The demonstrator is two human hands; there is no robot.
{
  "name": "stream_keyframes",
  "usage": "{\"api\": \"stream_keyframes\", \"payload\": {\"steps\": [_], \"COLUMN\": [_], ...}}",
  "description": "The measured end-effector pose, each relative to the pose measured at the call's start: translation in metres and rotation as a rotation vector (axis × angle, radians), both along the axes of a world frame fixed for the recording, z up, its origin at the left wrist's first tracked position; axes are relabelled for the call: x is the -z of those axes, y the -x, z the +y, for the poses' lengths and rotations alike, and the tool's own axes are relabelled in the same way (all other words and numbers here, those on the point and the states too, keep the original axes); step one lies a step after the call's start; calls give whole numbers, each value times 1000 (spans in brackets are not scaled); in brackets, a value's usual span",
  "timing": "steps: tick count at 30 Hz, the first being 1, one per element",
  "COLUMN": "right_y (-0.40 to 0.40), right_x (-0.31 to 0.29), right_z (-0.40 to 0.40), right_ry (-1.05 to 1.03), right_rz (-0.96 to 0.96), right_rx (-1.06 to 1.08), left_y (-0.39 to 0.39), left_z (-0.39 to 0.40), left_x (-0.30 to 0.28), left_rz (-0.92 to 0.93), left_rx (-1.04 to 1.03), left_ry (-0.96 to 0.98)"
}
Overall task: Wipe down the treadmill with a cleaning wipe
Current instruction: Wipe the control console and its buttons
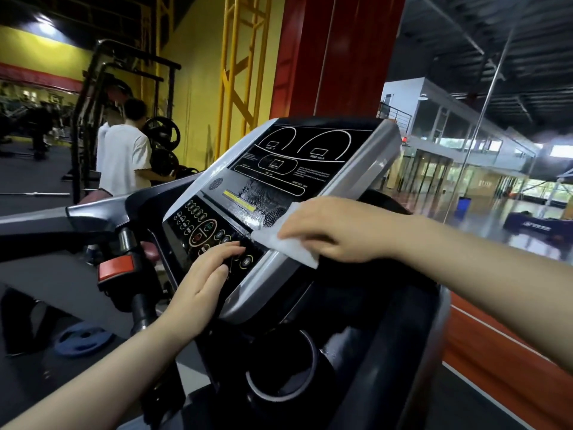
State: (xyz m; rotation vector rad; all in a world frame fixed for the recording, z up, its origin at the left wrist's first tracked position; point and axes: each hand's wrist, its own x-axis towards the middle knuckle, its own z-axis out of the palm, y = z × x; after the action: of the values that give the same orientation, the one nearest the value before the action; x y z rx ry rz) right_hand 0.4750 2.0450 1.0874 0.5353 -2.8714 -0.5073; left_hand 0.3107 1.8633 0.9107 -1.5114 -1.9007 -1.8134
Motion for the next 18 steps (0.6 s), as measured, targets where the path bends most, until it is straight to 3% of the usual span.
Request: {"api": "stream_keyframes", "payload": {"steps": [3, 7, 12, 16, 18], "right_y": [2, -14, -33, -24, -17], "right_x": [-18, -71, -109, -90, -78], "right_z": [5, 43, 89, 78, 63], "right_ry": [3, 90, 303, 360, 321], "right_rz": [-2, 145, 483, 800, 870], "right_rx": [59, 311, 572, 644, 679], "left_y": [0, 2, 2, 3, 3], "left_z": [-1, -1, 1, 1, 0], "left_x": [1, 2, 2, 3, 4], "left_rz": [54, 49, 33, 36, 28], "left_rx": [-1, 7, 15, 17, 17], "left_ry": [30, 23, -3, -8, -8]}}
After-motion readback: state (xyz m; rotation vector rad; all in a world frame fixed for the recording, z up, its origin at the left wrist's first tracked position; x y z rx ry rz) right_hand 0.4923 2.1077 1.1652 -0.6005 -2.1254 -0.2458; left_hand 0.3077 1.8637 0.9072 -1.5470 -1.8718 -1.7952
